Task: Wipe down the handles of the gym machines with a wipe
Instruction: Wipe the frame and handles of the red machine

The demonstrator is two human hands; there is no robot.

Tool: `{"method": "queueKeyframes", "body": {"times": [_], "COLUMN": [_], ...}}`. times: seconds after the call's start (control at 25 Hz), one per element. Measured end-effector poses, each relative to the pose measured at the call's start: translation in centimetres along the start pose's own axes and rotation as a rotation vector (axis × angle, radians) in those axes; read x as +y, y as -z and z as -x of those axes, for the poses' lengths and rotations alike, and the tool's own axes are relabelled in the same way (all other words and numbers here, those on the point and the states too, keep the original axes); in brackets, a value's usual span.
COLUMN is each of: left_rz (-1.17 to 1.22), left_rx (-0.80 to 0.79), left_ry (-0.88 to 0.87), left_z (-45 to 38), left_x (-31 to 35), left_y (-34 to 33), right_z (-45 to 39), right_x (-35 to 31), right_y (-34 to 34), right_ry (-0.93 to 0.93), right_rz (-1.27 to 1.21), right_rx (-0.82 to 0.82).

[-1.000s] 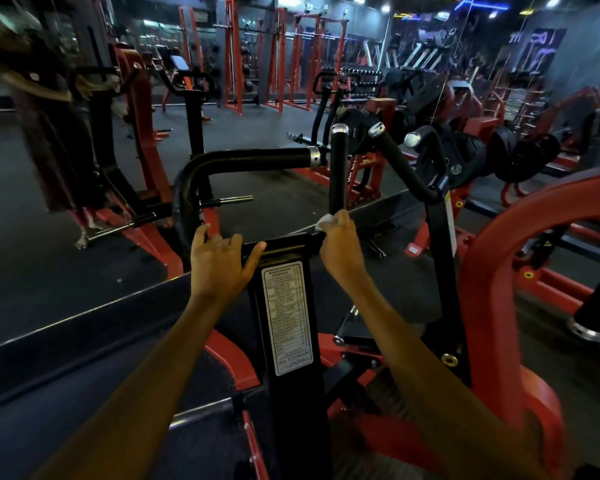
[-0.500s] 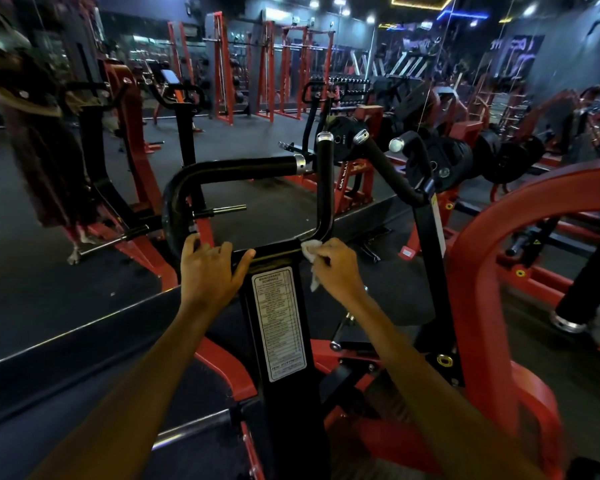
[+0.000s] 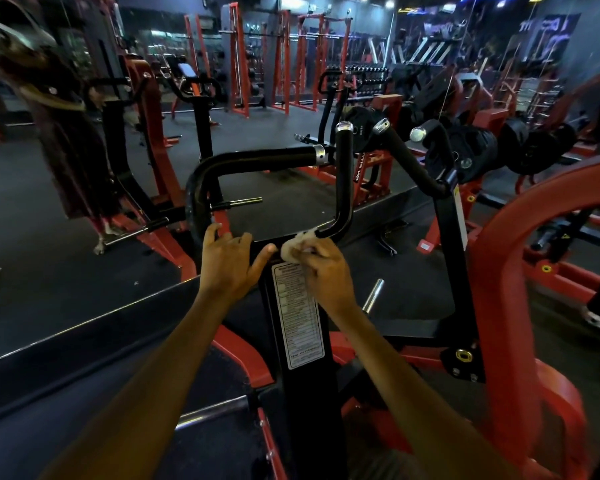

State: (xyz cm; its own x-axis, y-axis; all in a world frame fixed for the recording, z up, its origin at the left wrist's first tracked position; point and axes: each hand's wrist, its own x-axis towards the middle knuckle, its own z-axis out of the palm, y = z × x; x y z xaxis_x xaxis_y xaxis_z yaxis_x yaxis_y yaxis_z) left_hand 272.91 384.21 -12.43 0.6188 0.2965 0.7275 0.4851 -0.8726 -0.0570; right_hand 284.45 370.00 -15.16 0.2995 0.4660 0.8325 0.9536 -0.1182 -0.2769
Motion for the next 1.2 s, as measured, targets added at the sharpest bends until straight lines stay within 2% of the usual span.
{"method": "queueKeyframes", "body": {"times": [0.12, 0.2, 0.28, 0.36, 0.48, 0.56, 0.72, 0.8, 0.84, 0.88, 0.96, 1.04, 1.08, 1.12, 1.2], "left_rz": [0.048, 0.113, 0.116, 0.078, 0.01, -0.024, 0.024, 0.073, 0.094, 0.107, 0.096, 0.079, 0.071, 0.069, 0.073], "left_rx": [0.006, 0.017, -0.017, -0.066, -0.132, -0.186, -0.335, -0.334, -0.326, -0.325, -0.306, -0.236, -0.198, -0.174, -0.162], "left_ry": [-0.021, -0.012, -0.003, -0.001, 0.033, 0.094, 0.286, 0.246, 0.204, 0.17, 0.111, 0.063, 0.057, 0.059, 0.056], "left_z": [0.0, 0.0, 0.0, 0.1, -0.2, -0.5, -2.2, -3.1, -3.3, -3.4, -3.1, -2.6, -2.5, -2.5, -2.6], "left_x": [0.0, 0.0, 0.1, 0.1, 0.4, 1.0, 4.0, 5.9, 6.6, 7.1, 7.0, 6.6, 6.5, 6.4, 6.5], "left_y": [0.3, 0.6, 0.9, 0.9, 0.8, 0.9, 1.1, 0.5, 0.1, -0.3, -0.9, -1.2, -1.3, -1.4, -1.5], "right_z": [-0.3, -0.5, -0.4, -0.2, -1.0, -1.8, -1.4, -1.5, -1.6, -1.8, -1.8, -1.6, -1.7, -1.9, -2.2], "right_x": [-1.9, -4.3, -3.9, -1.1, 2.2, 1.9, 2.8, 4.6, 5.1, 5.1, 4.2, 3.1, 2.9, 3.2, 3.9], "right_y": [-0.6, -1.4, -1.1, -0.1, 1.4, 1.4, 1.8, 2.5, 2.6, 2.5, 1.8, 1.0, 1.0, 1.3, 1.9], "right_ry": [0.037, 0.153, 0.208, 0.108, -0.199, -0.289, -0.209, -0.193, -0.257, -0.377, -0.81, -1.273, -1.38, -1.407, -1.357], "right_rz": [0.008, -0.035, -0.031, -0.026, 0.028, 0.03, 0.026, 0.056, 0.02, -0.042, -0.319, -0.912, -1.145, -1.294, -1.405], "right_rx": [0.008, -0.097, -0.181, -0.094, 0.041, 0.022, -0.076, -0.013, 0.058, 0.153, 0.275, 0.183, 0.151, 0.158, 0.237]}}
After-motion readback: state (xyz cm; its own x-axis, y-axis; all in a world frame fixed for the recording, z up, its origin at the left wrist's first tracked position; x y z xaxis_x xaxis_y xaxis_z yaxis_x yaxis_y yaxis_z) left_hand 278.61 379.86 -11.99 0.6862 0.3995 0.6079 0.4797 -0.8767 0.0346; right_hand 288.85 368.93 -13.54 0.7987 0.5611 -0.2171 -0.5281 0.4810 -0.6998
